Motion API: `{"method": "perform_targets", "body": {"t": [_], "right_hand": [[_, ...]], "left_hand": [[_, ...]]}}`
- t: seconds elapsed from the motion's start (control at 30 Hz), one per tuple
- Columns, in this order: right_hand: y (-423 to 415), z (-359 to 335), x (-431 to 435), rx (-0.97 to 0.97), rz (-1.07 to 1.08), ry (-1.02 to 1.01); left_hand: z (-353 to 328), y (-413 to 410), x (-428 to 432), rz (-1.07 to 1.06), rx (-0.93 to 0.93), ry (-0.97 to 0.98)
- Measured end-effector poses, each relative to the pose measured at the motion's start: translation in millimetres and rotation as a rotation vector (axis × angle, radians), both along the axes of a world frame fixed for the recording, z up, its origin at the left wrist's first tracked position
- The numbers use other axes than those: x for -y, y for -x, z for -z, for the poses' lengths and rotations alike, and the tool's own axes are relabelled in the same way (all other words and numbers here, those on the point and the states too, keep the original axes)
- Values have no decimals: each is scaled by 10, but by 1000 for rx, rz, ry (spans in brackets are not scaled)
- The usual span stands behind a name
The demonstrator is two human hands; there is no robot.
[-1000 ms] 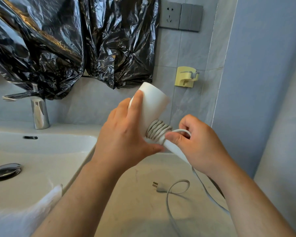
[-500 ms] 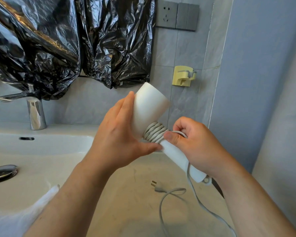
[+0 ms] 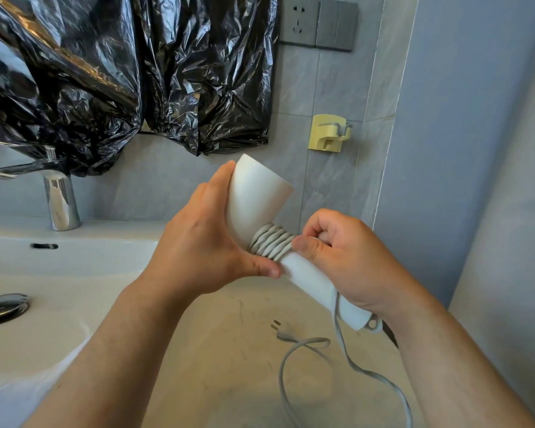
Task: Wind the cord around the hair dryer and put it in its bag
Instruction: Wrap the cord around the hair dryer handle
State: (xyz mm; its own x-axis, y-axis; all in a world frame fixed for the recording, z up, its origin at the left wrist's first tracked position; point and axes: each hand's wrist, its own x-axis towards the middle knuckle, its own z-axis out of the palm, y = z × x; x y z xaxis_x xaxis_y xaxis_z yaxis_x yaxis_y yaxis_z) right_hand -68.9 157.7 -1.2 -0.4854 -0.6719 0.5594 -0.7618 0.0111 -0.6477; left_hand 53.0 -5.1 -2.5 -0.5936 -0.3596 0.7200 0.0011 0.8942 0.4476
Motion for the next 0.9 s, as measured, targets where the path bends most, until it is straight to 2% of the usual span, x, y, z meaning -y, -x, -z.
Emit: {"method": "perform_targets", "body": {"t": [0.3,0.53,0.67,0.77,0.83,0.9], "right_hand": [[35,31,9,127,-52,7],[11,32,6,139,-85,-49],[-25,33,30,129,-94,-84],[-38,12,-14,165,-150,-151],[-35,-14,-70,197,-223,-225],[-35,-22,-85,177,-209,-297]], "left_hand": [[23,8,-28,-25,31,15],[49,53,121,165,-24,-182],[75,65,167,199,-59,-374],[52,36,185,240,-40,-441],[16,-1,192,251,-27,-418],[-23,-36,172,233,-7,-326]]}}
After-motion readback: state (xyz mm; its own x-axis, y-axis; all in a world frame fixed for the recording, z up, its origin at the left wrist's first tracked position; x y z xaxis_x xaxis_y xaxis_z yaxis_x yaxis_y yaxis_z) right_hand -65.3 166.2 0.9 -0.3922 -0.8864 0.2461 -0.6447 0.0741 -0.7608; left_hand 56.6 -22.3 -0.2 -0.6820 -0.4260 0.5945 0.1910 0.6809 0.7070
